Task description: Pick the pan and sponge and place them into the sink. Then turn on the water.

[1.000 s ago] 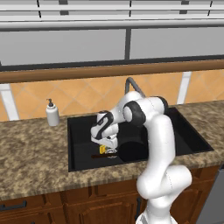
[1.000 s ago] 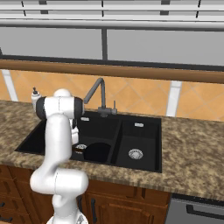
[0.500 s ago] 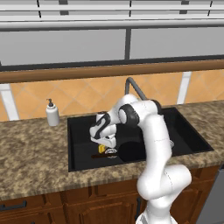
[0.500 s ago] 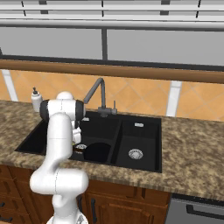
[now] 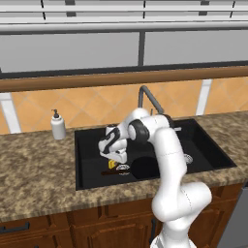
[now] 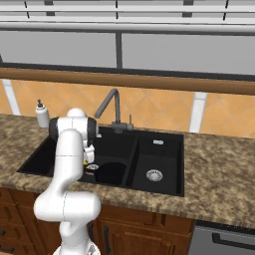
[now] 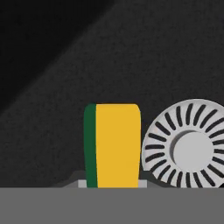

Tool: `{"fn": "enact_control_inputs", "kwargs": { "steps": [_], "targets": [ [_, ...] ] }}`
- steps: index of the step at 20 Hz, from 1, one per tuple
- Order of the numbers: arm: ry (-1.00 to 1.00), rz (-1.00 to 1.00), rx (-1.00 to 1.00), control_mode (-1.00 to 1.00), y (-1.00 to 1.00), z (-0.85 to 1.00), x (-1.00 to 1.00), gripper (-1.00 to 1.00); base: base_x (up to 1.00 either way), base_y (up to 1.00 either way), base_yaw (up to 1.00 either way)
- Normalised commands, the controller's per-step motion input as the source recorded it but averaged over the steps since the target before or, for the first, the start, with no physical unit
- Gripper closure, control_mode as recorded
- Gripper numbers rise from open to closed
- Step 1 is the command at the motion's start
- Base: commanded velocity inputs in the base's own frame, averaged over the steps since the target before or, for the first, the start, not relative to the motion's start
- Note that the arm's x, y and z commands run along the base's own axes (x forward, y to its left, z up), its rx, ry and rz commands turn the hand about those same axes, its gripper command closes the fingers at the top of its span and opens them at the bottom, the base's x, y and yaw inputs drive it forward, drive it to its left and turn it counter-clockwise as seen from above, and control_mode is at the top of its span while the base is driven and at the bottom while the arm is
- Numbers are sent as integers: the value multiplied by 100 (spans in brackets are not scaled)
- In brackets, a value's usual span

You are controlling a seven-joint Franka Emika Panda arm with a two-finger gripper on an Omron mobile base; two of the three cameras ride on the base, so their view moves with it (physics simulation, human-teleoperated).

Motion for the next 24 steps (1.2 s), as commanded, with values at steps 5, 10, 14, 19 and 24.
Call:
{"fn": "enact_control_inputs", "kwargs": {
  "steps": [5, 10, 14, 19, 24],
  "targets": [
    [0, 0, 0, -100, 0, -8, 7, 100, 0, 0, 0],
    [1, 0, 0, -100, 0, 0, 0, -100, 0, 0, 0],
    [0, -1, 0, -100, 0, 2, -10, -100, 0, 0, 0],
    [-9, 0, 0, -100, 0, 53, -38, -100, 0, 0, 0],
    [-19, 0, 0, -100, 0, 100, -42, -100, 0, 0, 0]
  ]
}}
